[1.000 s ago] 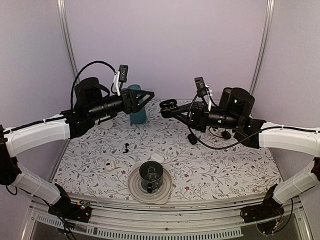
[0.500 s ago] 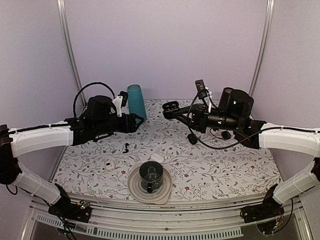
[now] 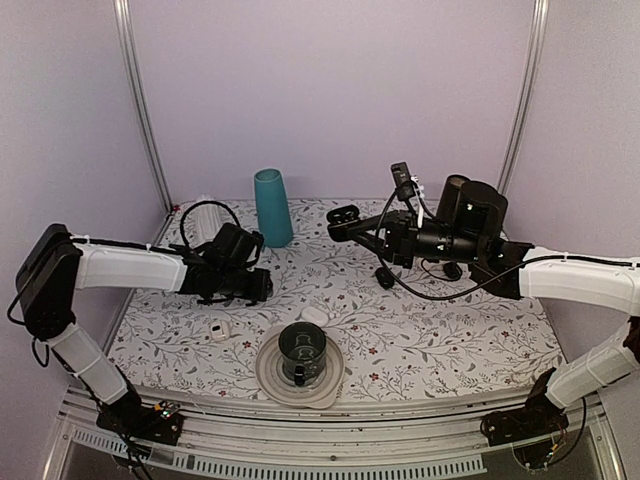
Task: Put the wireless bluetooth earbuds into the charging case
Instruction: Pick up the left earbud from the center of the board.
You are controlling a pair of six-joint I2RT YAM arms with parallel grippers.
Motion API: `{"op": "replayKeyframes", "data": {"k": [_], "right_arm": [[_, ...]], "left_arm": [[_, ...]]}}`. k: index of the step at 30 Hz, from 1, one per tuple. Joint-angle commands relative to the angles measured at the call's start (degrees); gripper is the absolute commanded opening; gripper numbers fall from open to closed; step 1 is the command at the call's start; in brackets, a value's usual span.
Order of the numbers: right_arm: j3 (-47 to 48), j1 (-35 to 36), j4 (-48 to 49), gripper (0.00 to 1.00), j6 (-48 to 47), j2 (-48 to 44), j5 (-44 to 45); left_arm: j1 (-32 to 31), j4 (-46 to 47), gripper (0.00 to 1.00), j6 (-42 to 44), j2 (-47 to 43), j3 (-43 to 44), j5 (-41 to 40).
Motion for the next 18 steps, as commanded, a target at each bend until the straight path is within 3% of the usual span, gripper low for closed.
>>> {"op": "replayKeyframes", "data": {"k": [1, 18], "right_arm": [[-0.4, -0.5, -0.3, 0.03, -0.6, -1.5, 0.4], [-1.2, -0.7, -1.2, 0.03, -0.9, -2.7, 0.8]], "left_arm": [[1.0, -3.3, 0.46, -0.8, 3.8, 1.9, -3.9], [6.9, -1.8, 0.4, 1.5, 12.7, 6.4, -2.2]]}}
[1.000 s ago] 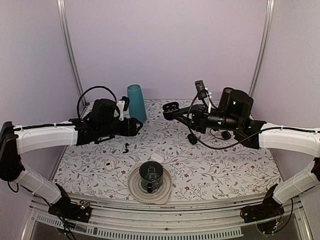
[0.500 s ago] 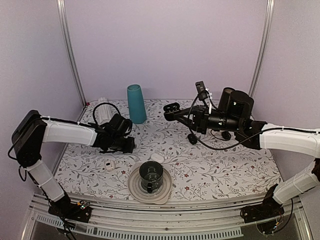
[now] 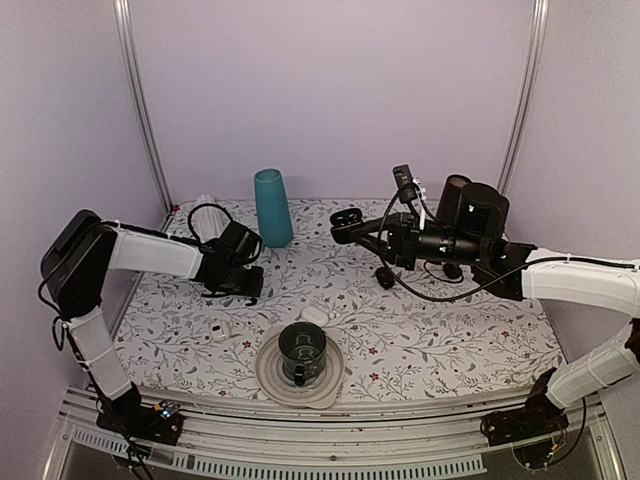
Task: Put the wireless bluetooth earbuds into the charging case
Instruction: Pick up the left earbud from the center of the board.
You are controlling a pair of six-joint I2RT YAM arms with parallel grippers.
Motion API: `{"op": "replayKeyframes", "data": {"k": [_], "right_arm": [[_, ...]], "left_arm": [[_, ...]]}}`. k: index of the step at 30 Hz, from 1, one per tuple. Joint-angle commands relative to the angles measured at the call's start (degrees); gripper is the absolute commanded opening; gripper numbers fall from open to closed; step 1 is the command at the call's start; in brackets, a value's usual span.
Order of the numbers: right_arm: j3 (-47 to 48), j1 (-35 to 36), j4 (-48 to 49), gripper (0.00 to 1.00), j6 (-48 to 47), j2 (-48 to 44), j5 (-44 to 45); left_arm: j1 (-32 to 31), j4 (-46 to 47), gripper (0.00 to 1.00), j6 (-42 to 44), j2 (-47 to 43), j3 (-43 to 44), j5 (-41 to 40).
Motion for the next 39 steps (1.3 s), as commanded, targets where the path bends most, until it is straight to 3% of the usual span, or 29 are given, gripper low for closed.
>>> {"op": "replayKeyframes", "data": {"k": [1, 13, 26, 39], "right_arm": [[-0.3, -0.4, 0.4, 0.03, -0.5, -1.8, 0.6], [-0.2, -0.5, -0.1, 0.03, -0.5, -2.1, 0.4], [0.0, -0.5, -0.7, 0.03, -0.5, -2.5, 0.7], [0.3, -0.5, -1.1, 0.03, -0.6, -2.1, 0.7]], "left_arm": [[1.2, 0.9, 0.4, 0.4, 2.0, 0.7, 0.4], [1.9, 2.4, 0.38, 0.1, 6.2, 2.7, 0.9], [2.0, 3.2, 0.22, 1.2, 7.2, 3.6, 1.8], [2.0, 3.4, 0.22, 1.9, 8.8, 7.3, 3.6]]}}
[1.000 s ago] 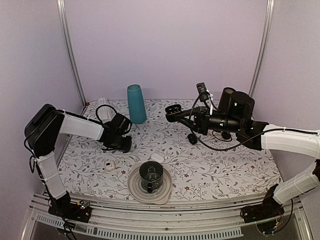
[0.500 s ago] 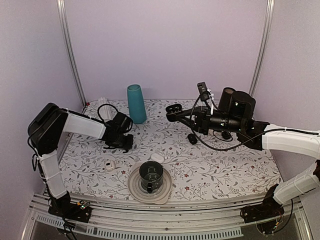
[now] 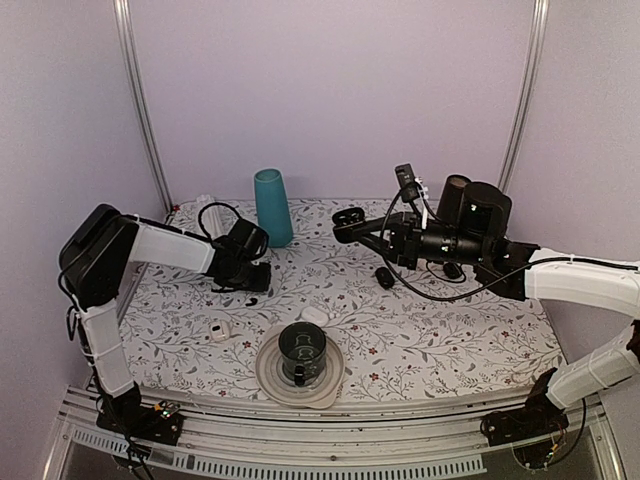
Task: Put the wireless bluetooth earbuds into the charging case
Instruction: Pick up the left earbud from the center of the board.
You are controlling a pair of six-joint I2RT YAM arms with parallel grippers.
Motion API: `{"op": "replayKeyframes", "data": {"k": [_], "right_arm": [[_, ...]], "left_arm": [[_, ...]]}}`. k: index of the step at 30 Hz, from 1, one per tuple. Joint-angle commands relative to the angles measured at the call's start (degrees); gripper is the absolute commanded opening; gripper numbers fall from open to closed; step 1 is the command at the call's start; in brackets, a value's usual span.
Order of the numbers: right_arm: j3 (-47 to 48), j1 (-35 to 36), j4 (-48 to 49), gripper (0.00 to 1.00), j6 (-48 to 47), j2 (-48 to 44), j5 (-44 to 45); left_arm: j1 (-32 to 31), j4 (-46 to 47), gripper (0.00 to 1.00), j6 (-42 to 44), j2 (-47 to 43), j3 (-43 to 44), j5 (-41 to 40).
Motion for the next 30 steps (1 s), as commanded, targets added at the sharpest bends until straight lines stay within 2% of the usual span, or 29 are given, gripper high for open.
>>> {"op": "replayKeyframes", "data": {"k": [1, 7, 16, 30], "right_arm": [[0.4, -0.3, 0.2, 0.03, -0.5, -1.1, 0.4], [0.1, -0.4, 0.2, 0.03, -0.5, -0.7, 1.1], [0.0, -0.5, 3.2, 0.03, 3.3, 2.8, 3.2], [0.1, -1.1, 14.0, 0.03, 10.6, 8.6, 3.1]], "left_arm": [[0.7, 1.0, 0.22, 0.7, 1.4, 2.7, 1.4], [0.7, 2.8, 0.22, 1.0, -0.5, 2.6, 2.8], [0.6, 11.1, 0.22, 2.5, -10.0, -0.8, 9.0], [-2.2, 29.0, 0.23, 1.9, -25.0, -3.9, 21.9]]}}
